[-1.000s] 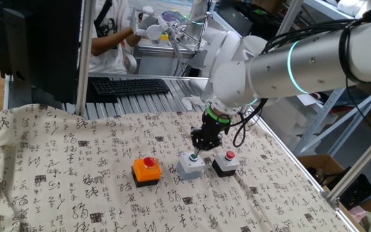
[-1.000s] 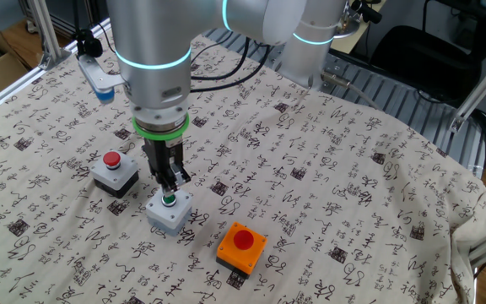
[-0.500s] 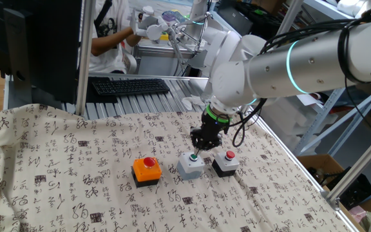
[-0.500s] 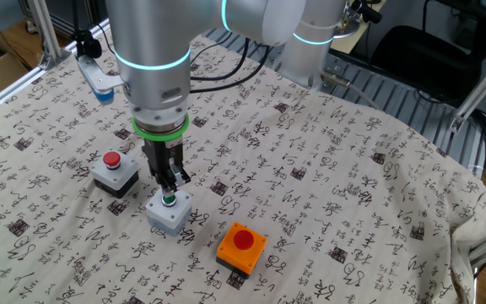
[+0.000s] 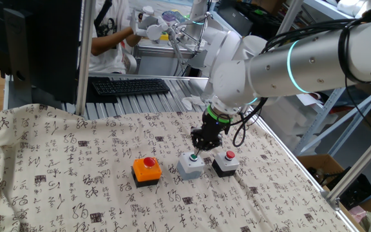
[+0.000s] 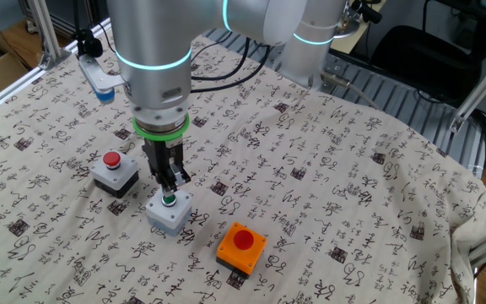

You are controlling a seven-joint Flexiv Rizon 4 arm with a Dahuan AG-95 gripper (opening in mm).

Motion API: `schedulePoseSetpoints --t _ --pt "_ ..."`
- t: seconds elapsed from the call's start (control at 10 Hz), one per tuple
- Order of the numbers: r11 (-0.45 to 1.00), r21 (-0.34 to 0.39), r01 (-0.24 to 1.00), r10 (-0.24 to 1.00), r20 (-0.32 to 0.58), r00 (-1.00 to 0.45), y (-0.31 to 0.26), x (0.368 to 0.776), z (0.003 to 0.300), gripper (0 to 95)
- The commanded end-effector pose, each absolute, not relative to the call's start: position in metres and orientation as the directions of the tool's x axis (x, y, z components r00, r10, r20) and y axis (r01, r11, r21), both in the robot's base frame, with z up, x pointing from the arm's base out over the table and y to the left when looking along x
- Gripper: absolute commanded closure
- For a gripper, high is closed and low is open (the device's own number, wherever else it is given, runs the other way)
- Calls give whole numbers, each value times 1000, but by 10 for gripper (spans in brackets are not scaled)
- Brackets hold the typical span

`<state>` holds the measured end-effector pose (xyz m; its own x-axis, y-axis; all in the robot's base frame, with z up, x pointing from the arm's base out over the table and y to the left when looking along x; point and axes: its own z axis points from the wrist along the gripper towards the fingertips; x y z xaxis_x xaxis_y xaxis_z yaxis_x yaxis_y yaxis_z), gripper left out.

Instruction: Press three buttons from left to right in sequence

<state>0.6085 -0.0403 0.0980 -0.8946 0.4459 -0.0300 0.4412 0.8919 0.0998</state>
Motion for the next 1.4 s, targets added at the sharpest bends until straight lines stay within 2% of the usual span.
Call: schedulePoseSetpoints --t 0.1,1.4 --pt "890 95 445 450 -31 -893 -40 608 98 950" --pt "928 89 362 366 -28 -930 -40 608 98 950"
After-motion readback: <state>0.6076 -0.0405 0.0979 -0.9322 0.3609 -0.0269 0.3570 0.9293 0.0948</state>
